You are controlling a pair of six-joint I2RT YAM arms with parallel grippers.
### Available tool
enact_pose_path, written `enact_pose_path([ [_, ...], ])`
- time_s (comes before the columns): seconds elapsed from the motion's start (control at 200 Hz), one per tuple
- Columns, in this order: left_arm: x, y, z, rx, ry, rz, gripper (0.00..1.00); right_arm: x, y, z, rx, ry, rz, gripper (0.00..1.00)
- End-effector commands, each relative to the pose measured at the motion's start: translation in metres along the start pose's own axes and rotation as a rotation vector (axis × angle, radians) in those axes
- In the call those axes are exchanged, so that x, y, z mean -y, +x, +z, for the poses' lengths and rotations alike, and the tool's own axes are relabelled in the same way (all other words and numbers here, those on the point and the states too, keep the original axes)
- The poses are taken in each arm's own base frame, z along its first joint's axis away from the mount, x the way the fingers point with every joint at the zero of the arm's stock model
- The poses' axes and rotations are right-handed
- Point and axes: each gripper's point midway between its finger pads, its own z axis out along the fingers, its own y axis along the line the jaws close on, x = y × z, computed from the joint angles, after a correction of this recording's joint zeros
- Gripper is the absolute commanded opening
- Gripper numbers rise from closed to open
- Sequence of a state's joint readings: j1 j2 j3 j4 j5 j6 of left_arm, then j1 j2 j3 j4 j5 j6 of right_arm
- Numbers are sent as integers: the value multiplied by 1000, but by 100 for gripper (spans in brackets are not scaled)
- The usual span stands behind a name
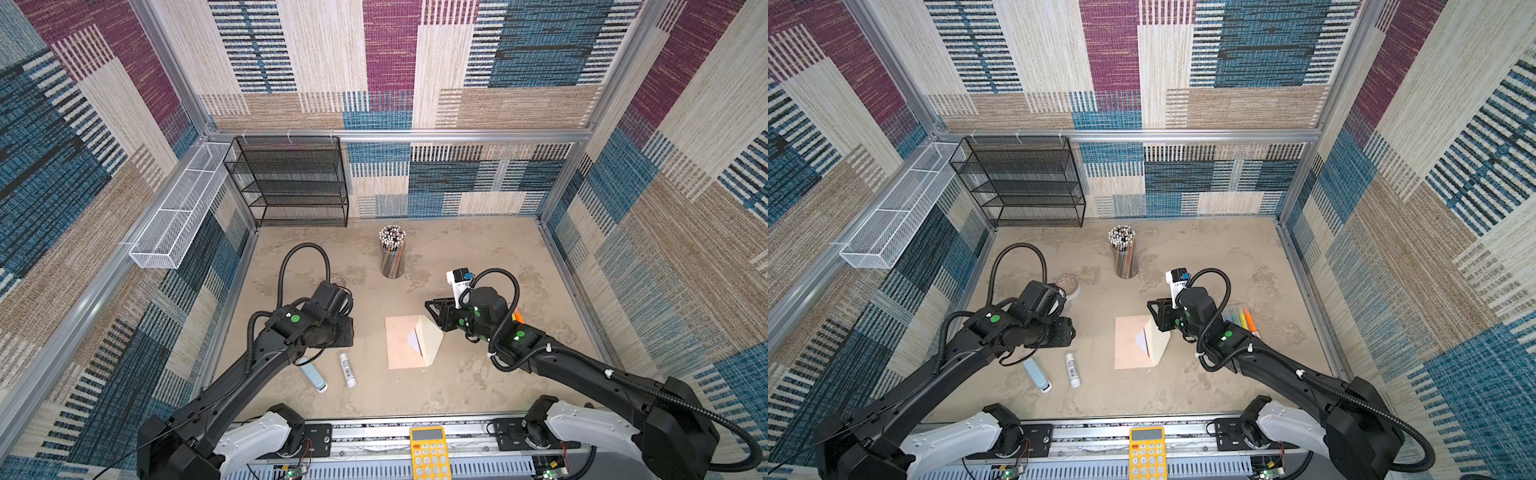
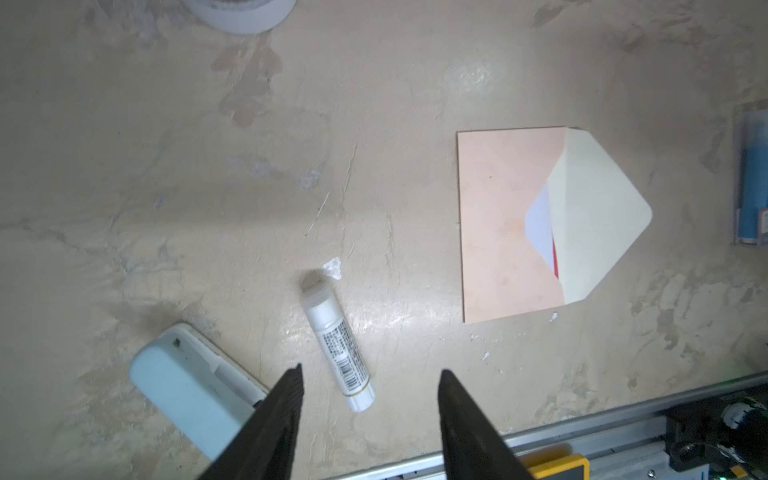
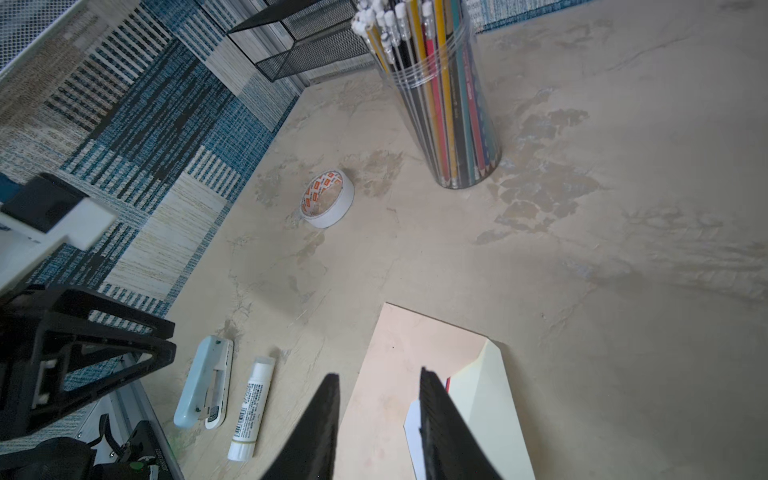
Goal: Place the letter into the envelope and seal it
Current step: 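Lift both grippers away from the envelope, leaving the letter inside, then lower the left gripper onto the white glue stick and grasp it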
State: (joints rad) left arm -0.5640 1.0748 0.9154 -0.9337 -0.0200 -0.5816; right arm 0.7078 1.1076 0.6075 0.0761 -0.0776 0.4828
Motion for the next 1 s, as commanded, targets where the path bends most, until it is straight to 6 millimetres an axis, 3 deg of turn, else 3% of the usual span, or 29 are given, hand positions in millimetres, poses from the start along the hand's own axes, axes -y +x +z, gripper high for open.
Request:
enact_pose_path([
  [0.0,-14,36,9,-126,-39,-117,64,-15,-13,1,68,-70,-53,36],
  [0.105,-20,51,15,-166,-49,-163,70,-17,-8,7,49,-80,-76,36],
  [0.205,-24,51,14,-174,-79,-170,71,-16,-4,11,45,-91,-84,36],
  [0.481,-15,45,32,-246,-146,-167,64,-16,4,15,30,-105,-109,37],
  [0.782,-3,58,62,-310,-171,-192,57,-14,10,12,32,-120,-119,37],
  [0.997,-12,68,78,-292,-223,-227,56,-15,14,13,24,-127,-129,37],
])
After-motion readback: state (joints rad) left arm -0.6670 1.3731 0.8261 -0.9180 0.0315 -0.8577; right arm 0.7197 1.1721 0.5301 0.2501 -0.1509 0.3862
